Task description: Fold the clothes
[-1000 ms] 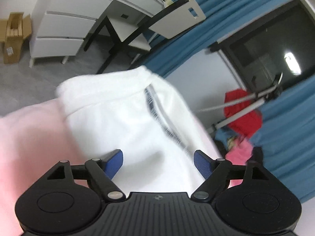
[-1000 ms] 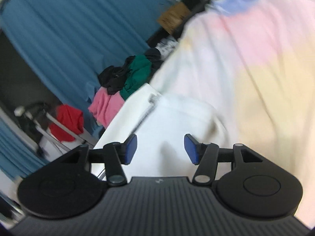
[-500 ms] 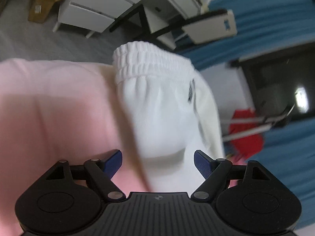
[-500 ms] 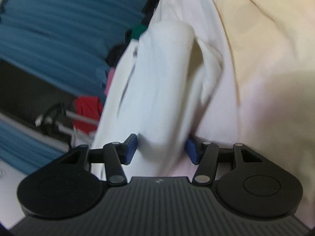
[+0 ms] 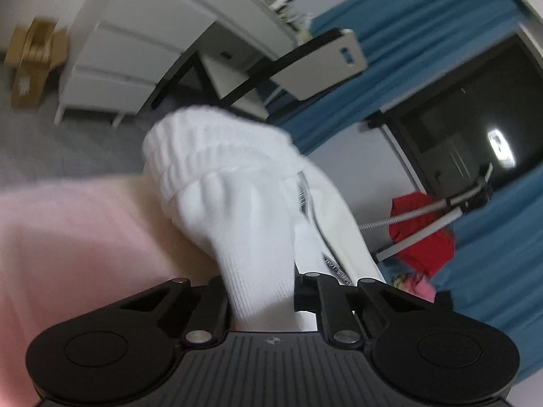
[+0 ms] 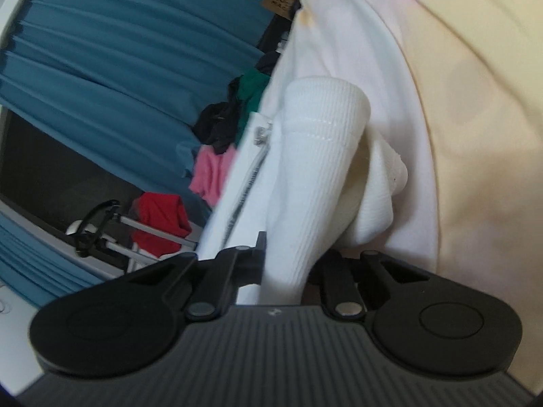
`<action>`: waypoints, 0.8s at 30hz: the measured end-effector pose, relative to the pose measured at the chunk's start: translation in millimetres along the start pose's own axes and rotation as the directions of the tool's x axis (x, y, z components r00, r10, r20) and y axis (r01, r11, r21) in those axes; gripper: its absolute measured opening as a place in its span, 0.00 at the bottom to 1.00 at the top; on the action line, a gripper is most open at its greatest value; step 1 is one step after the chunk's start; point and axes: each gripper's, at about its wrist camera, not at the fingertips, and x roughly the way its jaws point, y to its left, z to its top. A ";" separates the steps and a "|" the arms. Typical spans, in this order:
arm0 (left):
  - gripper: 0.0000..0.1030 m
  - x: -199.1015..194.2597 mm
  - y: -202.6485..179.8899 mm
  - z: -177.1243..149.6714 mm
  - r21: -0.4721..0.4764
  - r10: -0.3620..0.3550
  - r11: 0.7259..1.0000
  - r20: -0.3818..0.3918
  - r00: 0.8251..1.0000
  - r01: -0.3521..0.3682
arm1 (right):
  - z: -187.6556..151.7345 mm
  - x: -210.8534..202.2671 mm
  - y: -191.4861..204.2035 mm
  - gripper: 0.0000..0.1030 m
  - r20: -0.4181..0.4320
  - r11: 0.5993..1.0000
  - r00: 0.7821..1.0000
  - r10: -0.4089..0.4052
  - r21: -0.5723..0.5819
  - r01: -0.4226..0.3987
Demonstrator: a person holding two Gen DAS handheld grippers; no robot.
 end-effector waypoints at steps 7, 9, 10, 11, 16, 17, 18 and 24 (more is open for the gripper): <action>0.10 -55.3 -2.3 18.2 -0.067 -0.067 0.996 -0.025 0.997 0.066 | -2.5 -59.7 19.2 0.13 0.002 0.999 1.000 -0.031 0.013 0.031; 0.10 -73.7 3.3 25.1 -0.068 -0.076 0.995 -0.045 0.996 0.073 | 0.1 -82.9 15.3 0.13 0.002 0.998 0.999 -0.050 0.032 0.050; 0.10 -82.8 7.8 28.9 -0.079 -0.082 0.994 -0.059 0.995 0.077 | 1.1 -93.4 13.7 0.13 -0.002 0.997 0.998 -0.064 0.033 0.064; 0.10 -92.7 13.0 32.9 -0.103 -0.088 0.991 -0.073 0.993 0.080 | 1.8 -104.1 11.5 0.13 -0.005 0.997 0.997 -0.074 0.037 0.074; 0.10 -128.8 45.0 36.5 -0.154 -0.031 0.988 -0.158 0.987 0.007 | 2.8 -158.4 -4.4 0.13 -0.007 0.993 0.996 -0.090 0.072 0.091; 0.11 -132.5 52.9 32.7 -0.155 -0.003 0.988 -0.180 0.984 -0.025 | 2.6 -168.6 -8.5 0.13 -0.004 0.992 0.995 -0.097 0.084 0.097; 0.11 -133.2 60.9 28.6 -0.157 0.029 0.986 -0.207 0.978 -0.062 | 1.8 -176.7 -14.8 0.13 0.001 0.988 0.994 -0.108 0.108 0.107; 0.19 -131.0 87.7 23.1 -0.103 0.093 0.987 -0.260 0.961 -0.124 | -4.6 -188.8 -51.0 0.13 -0.061 0.964 0.986 -0.154 0.208 0.164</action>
